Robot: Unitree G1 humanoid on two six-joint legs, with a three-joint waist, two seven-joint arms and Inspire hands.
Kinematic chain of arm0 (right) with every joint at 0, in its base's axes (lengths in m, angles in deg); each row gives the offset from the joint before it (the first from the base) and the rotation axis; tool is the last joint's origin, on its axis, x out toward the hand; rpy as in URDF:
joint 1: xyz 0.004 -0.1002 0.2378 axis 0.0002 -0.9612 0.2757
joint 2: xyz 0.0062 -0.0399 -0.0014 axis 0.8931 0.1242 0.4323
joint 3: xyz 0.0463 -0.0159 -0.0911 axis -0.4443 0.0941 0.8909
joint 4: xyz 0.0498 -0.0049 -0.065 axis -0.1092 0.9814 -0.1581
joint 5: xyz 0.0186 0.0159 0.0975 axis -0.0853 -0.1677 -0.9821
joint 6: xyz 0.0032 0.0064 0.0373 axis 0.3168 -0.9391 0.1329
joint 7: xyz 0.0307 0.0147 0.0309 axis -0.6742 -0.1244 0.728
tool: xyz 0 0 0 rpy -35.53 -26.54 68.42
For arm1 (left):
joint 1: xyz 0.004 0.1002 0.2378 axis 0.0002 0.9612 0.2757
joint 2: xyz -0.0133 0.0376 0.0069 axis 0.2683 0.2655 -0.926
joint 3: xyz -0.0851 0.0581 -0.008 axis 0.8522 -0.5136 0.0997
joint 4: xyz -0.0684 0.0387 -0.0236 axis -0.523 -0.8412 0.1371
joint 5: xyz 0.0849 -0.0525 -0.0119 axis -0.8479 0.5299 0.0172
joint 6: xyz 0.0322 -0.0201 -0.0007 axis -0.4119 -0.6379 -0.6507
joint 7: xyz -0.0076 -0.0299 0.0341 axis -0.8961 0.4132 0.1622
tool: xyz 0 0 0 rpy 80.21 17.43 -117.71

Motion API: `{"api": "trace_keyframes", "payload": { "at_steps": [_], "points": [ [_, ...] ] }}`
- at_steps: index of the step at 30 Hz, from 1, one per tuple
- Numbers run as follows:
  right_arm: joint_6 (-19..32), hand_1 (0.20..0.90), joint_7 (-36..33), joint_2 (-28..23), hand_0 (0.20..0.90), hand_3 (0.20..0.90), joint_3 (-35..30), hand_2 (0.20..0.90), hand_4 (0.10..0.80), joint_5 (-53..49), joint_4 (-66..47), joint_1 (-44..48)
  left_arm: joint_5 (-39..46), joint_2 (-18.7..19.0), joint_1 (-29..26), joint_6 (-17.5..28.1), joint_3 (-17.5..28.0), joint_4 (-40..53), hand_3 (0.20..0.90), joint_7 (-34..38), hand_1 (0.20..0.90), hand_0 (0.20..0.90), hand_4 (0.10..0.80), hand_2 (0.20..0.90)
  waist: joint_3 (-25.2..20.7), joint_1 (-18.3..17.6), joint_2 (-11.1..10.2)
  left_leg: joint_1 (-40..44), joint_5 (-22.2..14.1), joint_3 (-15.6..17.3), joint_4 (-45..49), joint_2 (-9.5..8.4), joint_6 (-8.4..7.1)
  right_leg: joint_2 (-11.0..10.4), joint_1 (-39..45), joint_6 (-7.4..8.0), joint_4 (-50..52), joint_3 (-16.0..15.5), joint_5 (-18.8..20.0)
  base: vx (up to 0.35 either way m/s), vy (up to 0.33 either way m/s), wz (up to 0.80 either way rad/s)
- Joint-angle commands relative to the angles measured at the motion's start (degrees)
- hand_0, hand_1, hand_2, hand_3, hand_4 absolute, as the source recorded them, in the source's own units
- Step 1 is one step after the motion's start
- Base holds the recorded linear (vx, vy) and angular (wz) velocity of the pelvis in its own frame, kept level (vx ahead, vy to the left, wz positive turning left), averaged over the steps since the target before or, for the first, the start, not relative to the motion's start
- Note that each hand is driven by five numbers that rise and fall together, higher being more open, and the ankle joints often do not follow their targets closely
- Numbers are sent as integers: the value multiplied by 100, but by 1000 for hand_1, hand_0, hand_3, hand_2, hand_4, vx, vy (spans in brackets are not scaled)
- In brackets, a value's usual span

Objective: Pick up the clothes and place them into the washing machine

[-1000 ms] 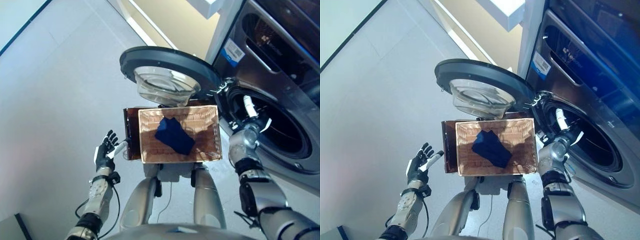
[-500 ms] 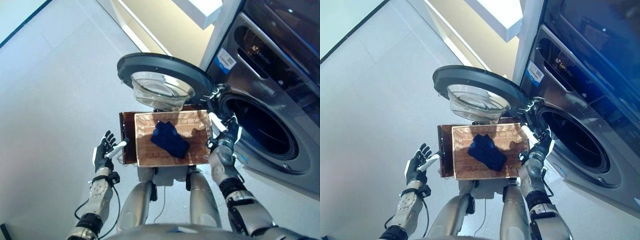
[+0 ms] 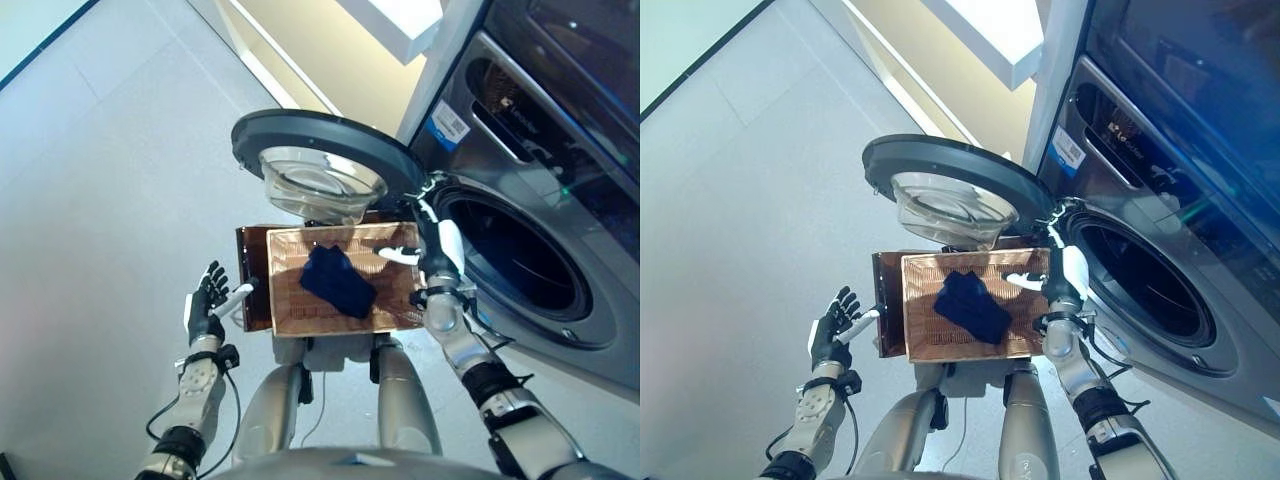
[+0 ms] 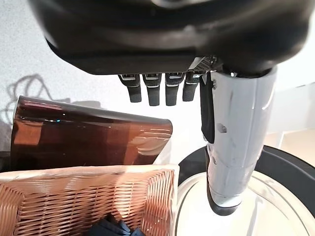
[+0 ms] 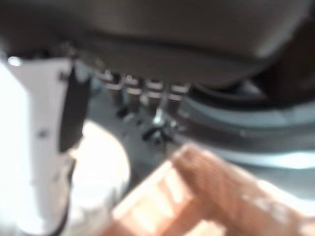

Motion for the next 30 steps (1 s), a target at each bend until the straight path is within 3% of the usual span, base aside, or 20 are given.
{"api": "trace_keyframes", "payload": {
  "at_steps": [1, 7, 12, 30],
  "points": [
    [-71, 900, -279, 63, 900, 900, 512, 900, 800, 909, 286, 426, -202, 80, -251, 464, 208, -2, 900, 132, 900, 900, 800, 900, -150, 228, -84, 116, -495, 17, 4, -410, -105, 269, 280, -228, -966, -239, 431, -20, 11, 5],
    [-400, 900, -292, 443, 900, 900, 1172, 900, 800, 1406, 1148, 1030, -205, 42, -362, 380, 137, 59, 900, 176, 900, 900, 800, 900, -63, 336, -65, -17, -477, 27, 71, -420, -88, 262, 201, -235, -993, -250, 501, -15, 9, 1],
    [-518, 900, -457, 871, 900, 900, 1393, 900, 800, 1159, 1753, 1429, -169, 6, -422, 343, -33, 232, 900, 337, 900, 900, 800, 900, 70, 419, -42, -127, -462, 20, 161, -431, -76, 257, 134, -244, -985, -249, 550, -26, 19, 2],
    [-630, 900, -1151, 1571, 900, 900, 1248, 900, 800, -113, 3196, 2309, -308, 220, -379, 221, -528, 915, 900, 820, 900, 900, 800, 900, 586, 663, 123, -554, -404, -32, 363, -499, -36, 123, -158, -208, -897, -382, 664, -8, 41, 5]
  ]
}}
